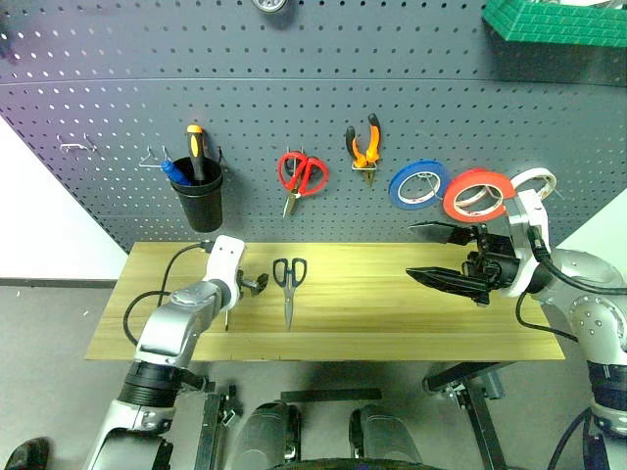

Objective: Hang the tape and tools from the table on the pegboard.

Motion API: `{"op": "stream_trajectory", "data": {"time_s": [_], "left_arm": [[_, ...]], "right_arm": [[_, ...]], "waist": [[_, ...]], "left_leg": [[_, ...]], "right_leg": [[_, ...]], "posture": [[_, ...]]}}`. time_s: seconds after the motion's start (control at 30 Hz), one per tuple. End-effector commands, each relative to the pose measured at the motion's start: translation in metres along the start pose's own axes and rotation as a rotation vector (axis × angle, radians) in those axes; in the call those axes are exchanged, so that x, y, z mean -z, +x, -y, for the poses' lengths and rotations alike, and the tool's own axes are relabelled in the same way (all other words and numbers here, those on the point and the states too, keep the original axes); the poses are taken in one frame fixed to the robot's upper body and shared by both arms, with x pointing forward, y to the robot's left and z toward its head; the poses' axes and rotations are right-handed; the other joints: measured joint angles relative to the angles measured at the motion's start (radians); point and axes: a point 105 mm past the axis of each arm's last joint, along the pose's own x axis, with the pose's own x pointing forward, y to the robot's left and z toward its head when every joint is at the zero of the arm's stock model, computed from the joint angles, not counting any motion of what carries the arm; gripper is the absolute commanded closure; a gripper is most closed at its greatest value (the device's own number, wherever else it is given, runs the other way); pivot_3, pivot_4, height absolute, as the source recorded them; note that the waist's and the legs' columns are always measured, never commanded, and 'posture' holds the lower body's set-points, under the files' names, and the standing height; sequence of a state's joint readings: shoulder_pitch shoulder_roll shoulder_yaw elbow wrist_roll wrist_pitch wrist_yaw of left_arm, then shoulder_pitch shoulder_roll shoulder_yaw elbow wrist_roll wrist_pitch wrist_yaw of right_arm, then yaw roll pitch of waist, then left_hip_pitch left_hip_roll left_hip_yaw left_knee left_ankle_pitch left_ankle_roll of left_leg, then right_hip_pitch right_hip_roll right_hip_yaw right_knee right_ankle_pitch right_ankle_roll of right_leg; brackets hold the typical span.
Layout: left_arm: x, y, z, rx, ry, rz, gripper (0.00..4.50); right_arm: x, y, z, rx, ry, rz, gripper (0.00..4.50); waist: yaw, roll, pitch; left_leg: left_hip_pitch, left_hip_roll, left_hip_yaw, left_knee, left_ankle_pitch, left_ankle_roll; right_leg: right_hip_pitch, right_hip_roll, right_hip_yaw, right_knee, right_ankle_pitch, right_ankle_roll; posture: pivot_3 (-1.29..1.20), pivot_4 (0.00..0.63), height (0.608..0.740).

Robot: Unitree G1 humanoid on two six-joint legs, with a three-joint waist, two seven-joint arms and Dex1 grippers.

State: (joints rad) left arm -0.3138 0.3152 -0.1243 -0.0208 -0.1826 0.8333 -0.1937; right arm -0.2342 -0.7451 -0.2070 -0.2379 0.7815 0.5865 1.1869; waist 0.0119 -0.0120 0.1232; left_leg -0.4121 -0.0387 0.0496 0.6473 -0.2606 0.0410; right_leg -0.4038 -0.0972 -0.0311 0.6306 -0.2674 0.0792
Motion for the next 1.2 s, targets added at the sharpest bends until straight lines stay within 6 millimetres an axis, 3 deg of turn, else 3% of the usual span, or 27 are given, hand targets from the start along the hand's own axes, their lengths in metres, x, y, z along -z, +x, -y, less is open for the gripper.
{"op": "stream_trajectory", "data": {"time_s": [0.03,0.3,0.5,0.83,1.2], "left_arm": [[-0.010,0.010,0.013,-0.037,0.060,-0.029,0.00],[-0.006,0.023,0.041,-0.005,-0.021,-0.156,0.00],[-0.004,0.026,0.038,-0.113,-0.001,-0.204,0.00],[-0.004,0.030,0.045,-0.132,-0.021,-0.219,0.00],[-0.007,0.037,0.050,-0.136,-0.004,-0.211,0.00]], "right_arm": [[-0.007,0.004,-0.009,-0.018,-0.005,0.022,0.04],[-0.011,0.000,-0.011,0.010,0.038,0.016,0.04],[-0.013,-0.001,-0.014,0.025,0.054,0.011,0.04],[-0.023,-0.012,-0.022,0.008,0.007,0.032,0.04],[-0.017,-0.014,-0.027,-0.013,-0.087,0.012,0.04]], "waist": [[-0.001,-0.001,0.013],[-0.028,-0.005,0.070],[-0.031,-0.006,0.103],[-0.030,-0.009,0.115],[-0.030,-0.010,0.117]], "left_leg": [[-0.001,0.000,0.000,0.000,0.000,0.001],[-0.008,0.000,0.000,0.002,0.001,0.005],[-0.009,0.000,0.000,0.003,0.001,0.005],[-0.013,0.000,-0.001,0.005,0.001,0.006],[-0.014,0.000,-0.001,0.005,0.001,0.006]], "right_leg": [[-0.001,0.000,0.000,0.000,0.000,0.000],[-0.006,0.000,-0.001,0.000,0.002,0.003],[-0.007,0.000,-0.001,0.000,0.002,0.004],[-0.010,-0.001,-0.002,-0.001,0.003,0.006],[-0.010,-0.001,-0.002,-0.001,0.003,0.006]], "posture": [[-0.10,0.196,0.740],[-0.13,0.255,0.740],[-0.14,0.278,0.740],[-0.16,0.283,0.740],[-0.18,0.271,0.740]]}}
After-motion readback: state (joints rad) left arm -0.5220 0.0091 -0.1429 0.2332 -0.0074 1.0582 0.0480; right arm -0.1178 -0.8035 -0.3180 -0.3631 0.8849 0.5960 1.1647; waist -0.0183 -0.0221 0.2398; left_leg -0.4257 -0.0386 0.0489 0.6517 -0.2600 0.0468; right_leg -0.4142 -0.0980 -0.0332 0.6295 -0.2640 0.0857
